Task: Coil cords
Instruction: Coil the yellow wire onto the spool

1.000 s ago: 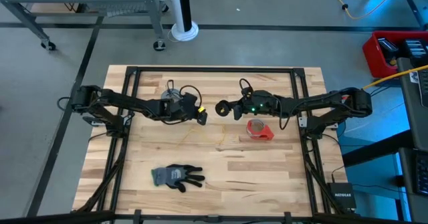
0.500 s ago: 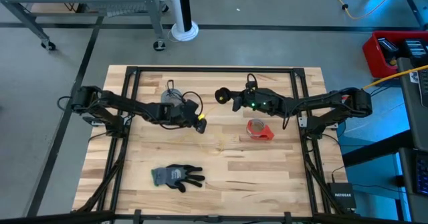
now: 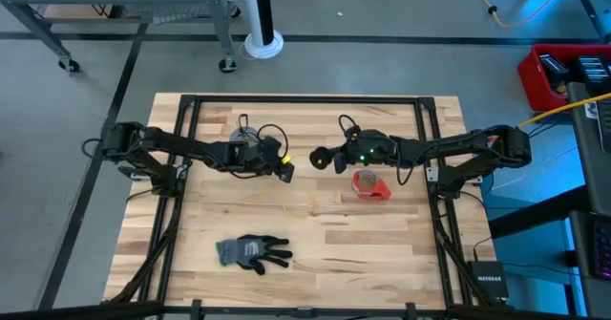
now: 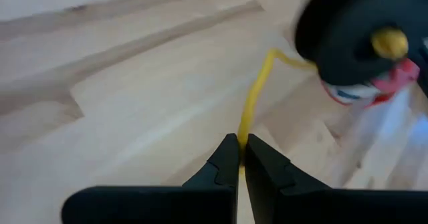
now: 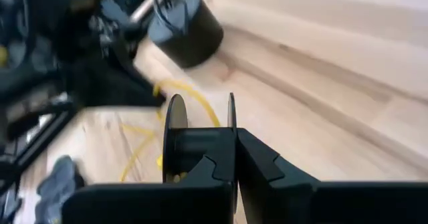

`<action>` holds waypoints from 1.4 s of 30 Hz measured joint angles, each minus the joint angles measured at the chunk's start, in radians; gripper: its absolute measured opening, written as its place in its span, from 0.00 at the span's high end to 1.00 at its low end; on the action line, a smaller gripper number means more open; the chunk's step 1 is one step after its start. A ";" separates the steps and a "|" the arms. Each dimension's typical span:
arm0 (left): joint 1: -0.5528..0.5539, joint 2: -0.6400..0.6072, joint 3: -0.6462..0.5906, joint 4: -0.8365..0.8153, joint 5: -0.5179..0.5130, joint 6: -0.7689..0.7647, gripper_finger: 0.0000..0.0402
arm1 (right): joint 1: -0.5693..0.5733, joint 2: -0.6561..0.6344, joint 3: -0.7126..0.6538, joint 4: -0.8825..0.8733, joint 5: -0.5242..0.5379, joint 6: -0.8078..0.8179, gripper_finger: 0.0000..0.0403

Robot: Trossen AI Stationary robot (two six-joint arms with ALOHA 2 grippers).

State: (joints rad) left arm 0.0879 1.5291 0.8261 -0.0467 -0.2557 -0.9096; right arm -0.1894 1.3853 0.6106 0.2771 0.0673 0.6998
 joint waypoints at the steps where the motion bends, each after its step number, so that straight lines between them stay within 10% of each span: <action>1: 0.010 0.000 0.000 0.007 0.008 -0.002 0.99 | 0.000 0.000 0.000 -0.010 0.000 0.001 0.98; 15: 0.037 0.000 0.000 0.274 0.099 -0.024 0.99 | 0.000 0.000 0.000 -0.034 0.106 0.082 0.98; 42: -0.019 0.132 0.203 0.239 0.098 0.112 0.99 | -0.001 0.174 0.098 0.112 0.205 0.140 0.98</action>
State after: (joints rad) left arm 0.0686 1.6608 1.0294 0.1925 -0.1580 -0.7979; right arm -0.1902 1.5591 0.7086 0.3893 0.2727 0.8398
